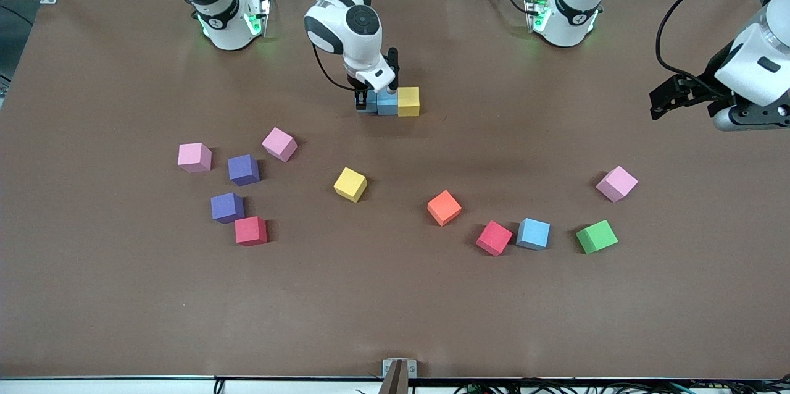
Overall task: Arrange 11 blocks into digit 3
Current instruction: 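Lower the blue cube onto the table and open the right gripper, then reach the right gripper to the yellow cube and grasp it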
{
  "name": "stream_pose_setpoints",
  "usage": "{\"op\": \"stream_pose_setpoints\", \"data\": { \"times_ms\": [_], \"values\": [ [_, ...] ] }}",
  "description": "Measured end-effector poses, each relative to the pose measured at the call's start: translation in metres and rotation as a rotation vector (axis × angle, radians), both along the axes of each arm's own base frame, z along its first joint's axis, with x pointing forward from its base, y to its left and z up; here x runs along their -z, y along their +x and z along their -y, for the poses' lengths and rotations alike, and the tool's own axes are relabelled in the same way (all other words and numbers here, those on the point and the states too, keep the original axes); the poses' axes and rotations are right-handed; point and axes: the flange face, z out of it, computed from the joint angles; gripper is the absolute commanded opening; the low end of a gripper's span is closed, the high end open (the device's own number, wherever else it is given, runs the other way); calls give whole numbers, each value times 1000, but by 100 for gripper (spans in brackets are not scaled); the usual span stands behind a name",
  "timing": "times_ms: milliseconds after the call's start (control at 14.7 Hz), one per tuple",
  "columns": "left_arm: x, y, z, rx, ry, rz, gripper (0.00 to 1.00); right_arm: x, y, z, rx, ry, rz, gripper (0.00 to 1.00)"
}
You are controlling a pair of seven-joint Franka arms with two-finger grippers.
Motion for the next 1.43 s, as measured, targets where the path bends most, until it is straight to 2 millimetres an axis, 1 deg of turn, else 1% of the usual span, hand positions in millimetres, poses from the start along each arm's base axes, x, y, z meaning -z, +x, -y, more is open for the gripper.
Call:
{"op": "stream_pose_setpoints", "data": {
  "times_ms": [68,136,612,748,816,884,1020,1088,1224,1360,1428],
  "values": [
    [0,0,0,0,0,0,100,0,0,-1,0,1,0,65],
    [0,0,0,0,0,0,100,0,1,-1,0,0,0,100],
    [3,2,1,1,1,-6,100,1,5,3,11,-32,-15,100],
    [4,2,1,1,1,-7,100,-10,12,7,27,-61,-26,100],
    [4,2,1,2,1,-7,100,-22,19,10,42,-71,-29,100],
    [4,2,1,2,1,-7,100,-37,29,15,61,-77,-30,100],
    [4,2,1,2,1,-7,100,-66,55,25,113,-72,-23,100],
    [4,2,1,2,1,-7,100,-80,73,32,147,-58,-12,100],
    [4,2,1,2,1,-6,100,-103,115,48,230,-20,18,100],
    [4,2,2,2,1,-6,100,-124,156,67,316,19,53,100],
    [4,2,1,2,1,-6,100,-132,174,74,346,34,67,100]
  ]
}}
